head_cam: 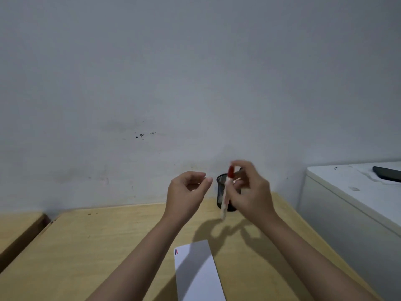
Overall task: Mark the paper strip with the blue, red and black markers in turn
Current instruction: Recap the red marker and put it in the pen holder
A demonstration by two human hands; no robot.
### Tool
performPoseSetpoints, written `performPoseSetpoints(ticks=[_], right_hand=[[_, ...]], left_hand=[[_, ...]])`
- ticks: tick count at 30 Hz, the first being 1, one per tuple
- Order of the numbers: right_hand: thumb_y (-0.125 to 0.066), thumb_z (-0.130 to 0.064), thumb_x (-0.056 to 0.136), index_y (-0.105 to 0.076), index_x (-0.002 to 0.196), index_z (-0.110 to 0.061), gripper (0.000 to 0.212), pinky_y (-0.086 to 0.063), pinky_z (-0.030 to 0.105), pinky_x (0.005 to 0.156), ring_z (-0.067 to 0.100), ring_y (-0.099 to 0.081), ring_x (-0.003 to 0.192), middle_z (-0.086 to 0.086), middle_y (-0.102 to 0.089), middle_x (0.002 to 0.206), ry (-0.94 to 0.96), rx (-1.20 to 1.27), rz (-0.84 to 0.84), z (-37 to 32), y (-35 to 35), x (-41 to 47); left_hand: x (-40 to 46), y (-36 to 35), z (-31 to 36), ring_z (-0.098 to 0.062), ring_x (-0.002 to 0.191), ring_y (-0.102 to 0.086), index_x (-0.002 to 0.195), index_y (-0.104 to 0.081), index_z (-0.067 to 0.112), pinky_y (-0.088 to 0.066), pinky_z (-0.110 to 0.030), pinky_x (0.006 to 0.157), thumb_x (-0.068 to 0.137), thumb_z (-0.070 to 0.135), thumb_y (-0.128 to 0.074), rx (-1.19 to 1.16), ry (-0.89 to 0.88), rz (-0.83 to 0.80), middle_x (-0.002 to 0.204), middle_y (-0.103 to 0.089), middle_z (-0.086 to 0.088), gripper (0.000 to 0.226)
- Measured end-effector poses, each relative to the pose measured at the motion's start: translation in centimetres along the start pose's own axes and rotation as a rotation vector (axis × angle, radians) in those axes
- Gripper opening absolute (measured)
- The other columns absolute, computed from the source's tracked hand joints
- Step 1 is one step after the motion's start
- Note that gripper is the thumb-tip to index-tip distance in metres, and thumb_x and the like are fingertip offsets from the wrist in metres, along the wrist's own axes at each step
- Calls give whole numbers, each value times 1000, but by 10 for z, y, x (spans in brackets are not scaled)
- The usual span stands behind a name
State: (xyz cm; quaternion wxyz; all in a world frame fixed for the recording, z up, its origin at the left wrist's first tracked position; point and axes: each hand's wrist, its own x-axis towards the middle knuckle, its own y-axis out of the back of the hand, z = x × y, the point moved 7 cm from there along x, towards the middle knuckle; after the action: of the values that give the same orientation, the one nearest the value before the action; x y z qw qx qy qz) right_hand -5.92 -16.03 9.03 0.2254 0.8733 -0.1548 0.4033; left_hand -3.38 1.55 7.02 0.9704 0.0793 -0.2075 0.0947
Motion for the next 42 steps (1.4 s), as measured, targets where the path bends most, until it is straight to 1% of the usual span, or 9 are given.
performPoseSetpoints(ticks=[4,8,12,17,21,25,30,38,42], right_hand=[[-68,-6,79,-53,99,-28,34,-54,20,61,12,-64,64,-6,-64,76,-119,52,256,40,30,47],[-68,-6,79,-51,96,-24,30,-48,10,58,11,-62,61,3,-65,78,-157,3,323,80,32,74],[-67,-7,79,-53,87,-17,19,-45,12,53,7,-62,52,6,-66,62,-265,-82,181,124,4,76],[-69,-8,74,-55,80,-10,16,-41,15,52,22,-63,58,11,-66,57,-393,-193,29,166,-22,61],[-72,-20,73,-57,77,-9,20,-41,29,61,24,-59,77,9,-63,79,-413,-325,-14,184,-30,58],[-66,-33,80,-63,100,-12,29,-49,40,81,26,-58,96,10,-56,103,-446,-429,4,183,-30,71],[-61,-36,83,-70,95,-16,25,-42,41,88,35,-52,108,12,-58,109,-493,-620,-145,187,-42,85],[-67,-28,82,-59,72,-16,18,-47,39,77,23,-60,83,-3,-63,70,-295,-454,-172,144,-45,97],[-68,-17,81,-59,72,-10,15,-47,32,62,19,-56,65,3,-62,67,-145,-256,-43,99,-20,94]], left_hand=[[28,-22,-28,-13,87,-68,92,-70,16,-49,-21,76,78,29,-71,98,1,-12,91,-72,1,20],[52,-54,-54,-15,98,-64,99,-68,16,-47,-23,82,79,27,-69,212,-38,-52,103,-70,0,23],[73,-85,-73,-18,109,-59,110,-66,12,-41,-22,91,80,26,-68,343,-94,-120,116,-66,-5,33],[86,-105,-93,-21,109,-59,108,-68,9,-39,-21,88,80,31,-67,393,-75,-122,113,-67,-9,35],[88,-105,-105,-18,105,-62,102,-70,8,-41,-19,88,76,32,-71,348,-42,-68,109,-69,-6,35],[87,-103,-106,-15,101,-63,99,-72,11,-43,-21,87,74,31,-74,299,-44,-66,107,-70,-4,32],[87,-104,-105,-18,107,-62,103,-70,9,-47,-30,94,74,35,-73,349,-50,-72,111,-69,-6,39],[77,-101,-95,-20,105,-55,107,-65,11,-39,-25,80,83,41,-61,459,-37,-73,107,-62,-7,38],[59,-88,-70,-10,80,-64,89,-62,23,-47,-23,67,85,29,-62,124,-15,-52,86,-68,3,7]])
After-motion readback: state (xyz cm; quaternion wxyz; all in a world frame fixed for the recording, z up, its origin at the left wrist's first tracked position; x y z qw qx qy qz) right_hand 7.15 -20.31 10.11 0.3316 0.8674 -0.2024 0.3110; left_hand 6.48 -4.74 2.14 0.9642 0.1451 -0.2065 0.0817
